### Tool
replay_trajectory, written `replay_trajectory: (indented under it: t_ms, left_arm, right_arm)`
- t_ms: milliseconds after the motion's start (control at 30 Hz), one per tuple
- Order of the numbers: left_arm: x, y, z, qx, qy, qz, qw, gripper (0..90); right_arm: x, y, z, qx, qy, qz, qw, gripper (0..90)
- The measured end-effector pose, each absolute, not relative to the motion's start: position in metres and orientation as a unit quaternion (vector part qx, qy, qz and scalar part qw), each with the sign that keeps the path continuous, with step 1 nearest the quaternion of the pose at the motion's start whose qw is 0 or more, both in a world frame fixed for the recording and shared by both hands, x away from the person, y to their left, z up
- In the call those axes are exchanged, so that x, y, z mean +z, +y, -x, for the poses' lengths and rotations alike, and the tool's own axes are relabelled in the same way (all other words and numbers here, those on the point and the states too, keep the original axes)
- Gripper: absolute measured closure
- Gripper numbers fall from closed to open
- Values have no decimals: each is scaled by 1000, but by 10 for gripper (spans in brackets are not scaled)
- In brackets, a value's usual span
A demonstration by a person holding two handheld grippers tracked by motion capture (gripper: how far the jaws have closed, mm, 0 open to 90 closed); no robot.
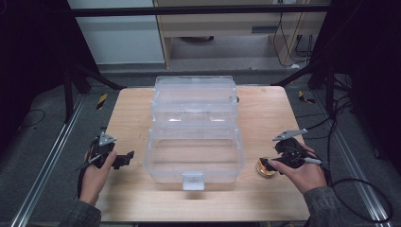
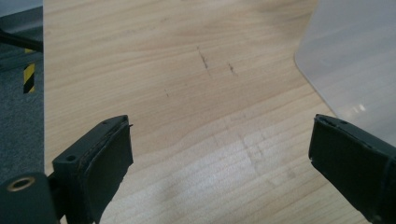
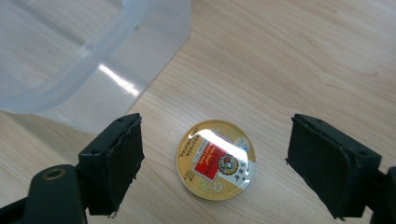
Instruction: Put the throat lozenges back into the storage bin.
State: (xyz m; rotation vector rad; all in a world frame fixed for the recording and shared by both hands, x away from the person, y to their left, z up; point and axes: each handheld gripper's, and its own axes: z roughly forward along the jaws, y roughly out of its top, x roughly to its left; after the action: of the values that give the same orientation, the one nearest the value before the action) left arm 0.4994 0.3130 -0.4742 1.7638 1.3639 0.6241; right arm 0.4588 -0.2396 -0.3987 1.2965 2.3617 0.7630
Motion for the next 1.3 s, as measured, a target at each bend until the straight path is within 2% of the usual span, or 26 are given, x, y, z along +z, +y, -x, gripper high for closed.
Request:
replay_trajectory:
  t_ms: [133,167,1300]
  left_arm:
    - [-483,311,-498,248,536,-708,388,53]
    - [-476,327,-496,236,486,-788,296,53]
    - [-499,328,-501,202,493,-798,282,35]
  right_arm:
    - [-407,-238,-464,255,838,-454,161,172]
    - [-409,-238,-465,252,840,-454,157,166]
    - [-466,-233,-494,159,869,-457,98,149]
